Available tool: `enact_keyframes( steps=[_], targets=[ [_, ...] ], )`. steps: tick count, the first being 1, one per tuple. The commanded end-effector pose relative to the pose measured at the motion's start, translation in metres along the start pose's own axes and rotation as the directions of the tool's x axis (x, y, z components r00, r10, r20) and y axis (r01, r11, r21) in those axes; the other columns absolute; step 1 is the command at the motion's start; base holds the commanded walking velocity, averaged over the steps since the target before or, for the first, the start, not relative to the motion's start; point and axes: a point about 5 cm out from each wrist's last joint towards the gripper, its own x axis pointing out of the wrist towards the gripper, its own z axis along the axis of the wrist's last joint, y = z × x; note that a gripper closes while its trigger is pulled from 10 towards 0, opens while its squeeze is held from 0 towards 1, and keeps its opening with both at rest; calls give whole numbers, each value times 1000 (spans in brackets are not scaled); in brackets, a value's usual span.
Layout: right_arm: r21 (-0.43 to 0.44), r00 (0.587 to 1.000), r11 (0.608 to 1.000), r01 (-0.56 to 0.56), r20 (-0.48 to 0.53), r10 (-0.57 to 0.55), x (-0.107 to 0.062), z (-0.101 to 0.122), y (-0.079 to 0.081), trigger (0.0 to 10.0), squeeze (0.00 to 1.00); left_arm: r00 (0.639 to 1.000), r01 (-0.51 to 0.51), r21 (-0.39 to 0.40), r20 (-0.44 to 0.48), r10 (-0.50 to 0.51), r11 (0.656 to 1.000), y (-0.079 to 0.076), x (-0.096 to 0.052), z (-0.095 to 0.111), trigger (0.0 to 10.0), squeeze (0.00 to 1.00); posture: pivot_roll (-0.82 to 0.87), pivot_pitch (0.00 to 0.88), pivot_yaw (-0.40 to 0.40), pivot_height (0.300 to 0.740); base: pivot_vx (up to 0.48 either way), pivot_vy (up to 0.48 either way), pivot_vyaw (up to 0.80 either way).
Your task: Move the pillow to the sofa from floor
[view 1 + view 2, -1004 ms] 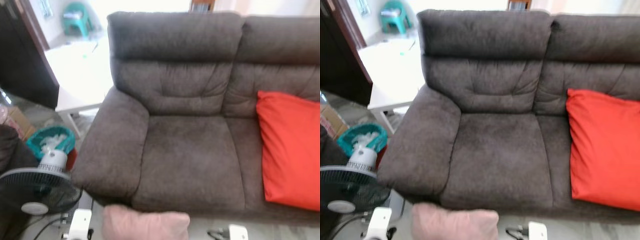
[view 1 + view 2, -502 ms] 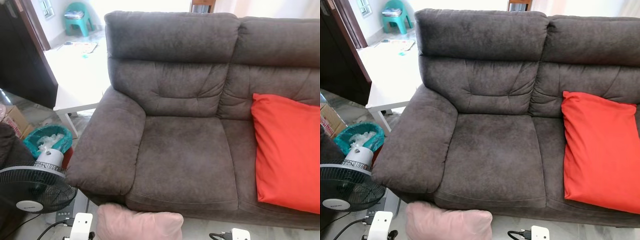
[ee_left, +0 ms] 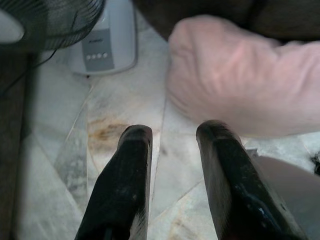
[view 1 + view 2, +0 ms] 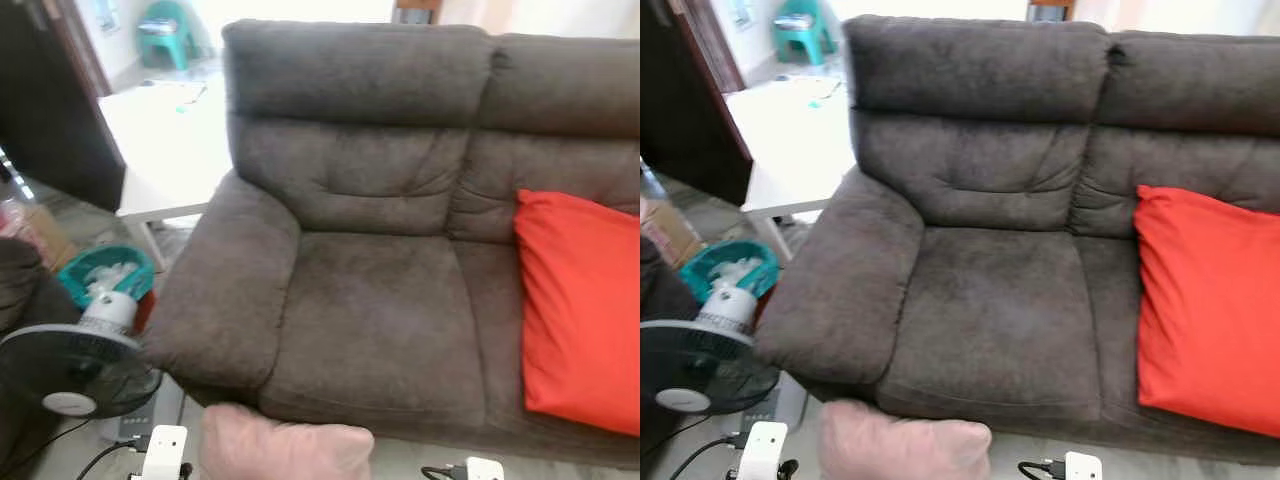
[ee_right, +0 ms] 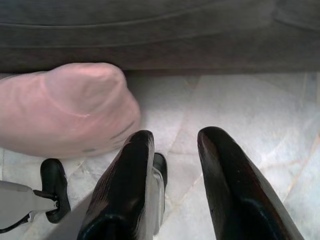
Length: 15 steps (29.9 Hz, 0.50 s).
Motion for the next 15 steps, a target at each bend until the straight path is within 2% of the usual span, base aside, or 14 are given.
enact_keyframes(
  steps=[1, 15],
  targets=[
    [13, 1000, 1000, -7, -10, 7, 0, -3, 4, 10000, 0, 999, -13, 4, -36, 13, 1000, 5, -2, -7, 10000, 0, 34, 30, -17, 740, 0, 371, 0],
    [12, 1000, 1000, -9, -11, 9, 0, -3, 4, 10000, 0, 999, -14, 4, -36, 14, 1000, 6, -2, -8, 10000, 0, 36, 29, -16, 740, 0, 369, 0]
  ],
)
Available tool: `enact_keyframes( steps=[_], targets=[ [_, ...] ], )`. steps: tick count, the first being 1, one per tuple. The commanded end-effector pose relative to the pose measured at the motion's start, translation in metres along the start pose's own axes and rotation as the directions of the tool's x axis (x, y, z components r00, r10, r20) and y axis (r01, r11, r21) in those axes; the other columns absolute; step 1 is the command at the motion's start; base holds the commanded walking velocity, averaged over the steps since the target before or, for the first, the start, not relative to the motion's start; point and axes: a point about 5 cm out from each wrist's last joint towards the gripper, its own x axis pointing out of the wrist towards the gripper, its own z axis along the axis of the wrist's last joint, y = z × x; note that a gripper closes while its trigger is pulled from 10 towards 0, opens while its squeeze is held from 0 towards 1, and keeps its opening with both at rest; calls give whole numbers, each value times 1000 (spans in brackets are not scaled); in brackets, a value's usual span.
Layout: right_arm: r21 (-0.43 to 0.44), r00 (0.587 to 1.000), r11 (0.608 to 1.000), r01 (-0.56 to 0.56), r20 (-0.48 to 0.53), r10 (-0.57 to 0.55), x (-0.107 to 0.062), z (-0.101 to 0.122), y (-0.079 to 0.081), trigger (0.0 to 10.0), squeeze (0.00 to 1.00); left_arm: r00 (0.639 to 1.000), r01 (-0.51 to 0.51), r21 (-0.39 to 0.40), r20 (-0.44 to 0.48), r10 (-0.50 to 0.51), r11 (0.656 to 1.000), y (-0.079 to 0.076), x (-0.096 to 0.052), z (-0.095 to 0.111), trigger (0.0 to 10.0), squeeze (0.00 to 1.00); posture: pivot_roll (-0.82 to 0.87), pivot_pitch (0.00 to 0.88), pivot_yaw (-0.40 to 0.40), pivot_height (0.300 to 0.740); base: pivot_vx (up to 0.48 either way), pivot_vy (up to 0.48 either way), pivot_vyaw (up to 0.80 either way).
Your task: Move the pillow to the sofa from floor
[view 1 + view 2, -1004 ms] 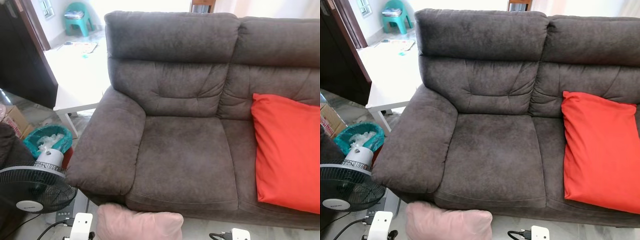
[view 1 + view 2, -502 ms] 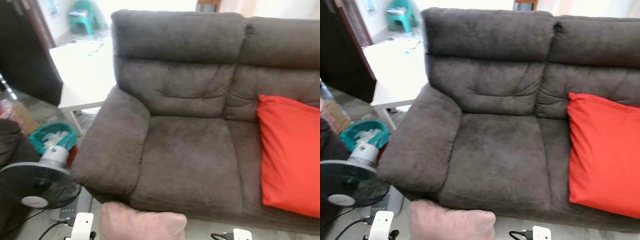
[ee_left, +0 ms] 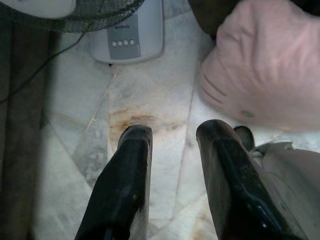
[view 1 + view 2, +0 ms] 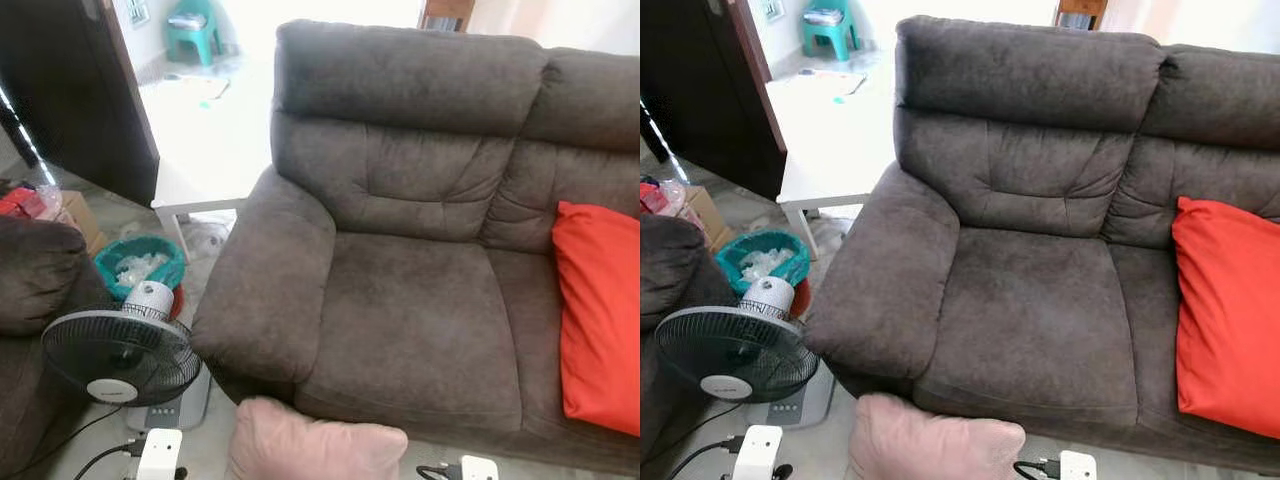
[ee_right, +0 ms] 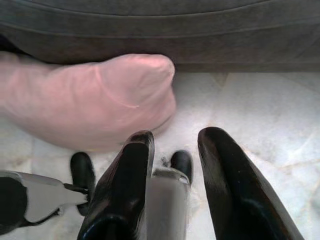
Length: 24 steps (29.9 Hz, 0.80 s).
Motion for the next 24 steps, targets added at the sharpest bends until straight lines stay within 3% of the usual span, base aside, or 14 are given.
enact_keyframes(
  steps=[1, 9, 24],
  targets=[
    [3, 1000, 1000, 18, -14, -18, -2, -4, -7, 10000, 0, 1000, 11, 0, -19, -11, 1000, -5, 0, -3, 10000, 0, 36, 29, -16, 740, 0, 368, 0],
    [1, 1000, 1000, 19, -15, -19, -2, -4, -7, 10000, 0, 1000, 10, 0, -16, -10, 1000, -5, 0, -3, 10000, 0, 36, 29, -15, 740, 0, 366, 0],
    [2, 1000, 1000, 20, -13, -20, -2, -3, -7, 10000, 0, 999, 43, -21, 34, -42, 999, -7, -1, 2, 10000, 0, 38, 29, -17, 740, 0, 0, 0]
  ],
)
